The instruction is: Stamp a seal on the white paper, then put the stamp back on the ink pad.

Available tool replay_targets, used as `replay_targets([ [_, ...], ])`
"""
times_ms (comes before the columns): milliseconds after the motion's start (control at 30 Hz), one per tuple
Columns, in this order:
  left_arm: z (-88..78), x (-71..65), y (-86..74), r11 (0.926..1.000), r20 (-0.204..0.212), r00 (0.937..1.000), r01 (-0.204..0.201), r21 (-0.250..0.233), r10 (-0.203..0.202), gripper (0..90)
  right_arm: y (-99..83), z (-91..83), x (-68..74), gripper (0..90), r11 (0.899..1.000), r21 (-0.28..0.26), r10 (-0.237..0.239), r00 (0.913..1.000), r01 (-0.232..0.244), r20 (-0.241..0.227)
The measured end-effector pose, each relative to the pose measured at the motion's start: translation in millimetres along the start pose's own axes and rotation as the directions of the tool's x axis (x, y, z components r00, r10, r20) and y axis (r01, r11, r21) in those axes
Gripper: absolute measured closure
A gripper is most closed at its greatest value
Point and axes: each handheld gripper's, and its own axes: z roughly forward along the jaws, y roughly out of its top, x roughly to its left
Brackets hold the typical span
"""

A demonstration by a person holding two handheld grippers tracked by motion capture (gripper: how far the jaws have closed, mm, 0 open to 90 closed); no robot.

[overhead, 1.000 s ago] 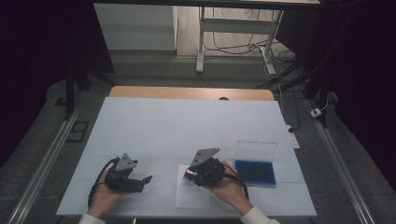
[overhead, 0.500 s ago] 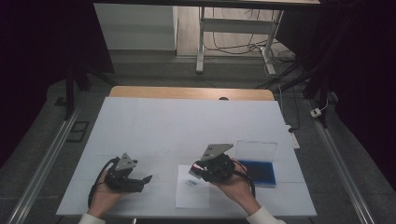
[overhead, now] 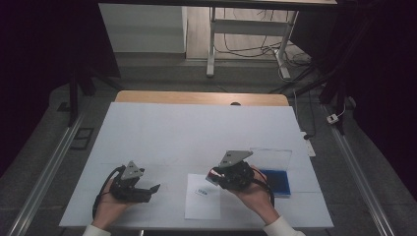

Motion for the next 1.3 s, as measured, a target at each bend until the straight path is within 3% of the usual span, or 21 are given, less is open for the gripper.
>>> replay_targets([
  [500, -0.8, 1.5, -0.8, 1.0, -0.006, 1.0, 0.004, -0.001, -0.004, 18.9, -15.8, -27.5, -19.4, 70.0, 0.999, -0.025, 0.046, 0.997, -0.044, 0.062],
  [1000, -0.1, 1.1, 0.2, 1.0, -0.006, 1.0, 0.002, -0.002, -0.002, 18.9, -42.3, -63.6, -46.2, 69.9, 0.99, -0.06, 0.137, 0.9815, -0.13, 0.134],
  [1300, 0.3, 0.6, 0.6, 1.0, -0.006, 1.0, -0.004, 0.002, 0.004, 18.9, -62.6, -79.5, -53.4, 70.0, 0.986, -0.045, 0.164, 0.9719, -0.159, 0.169],
])
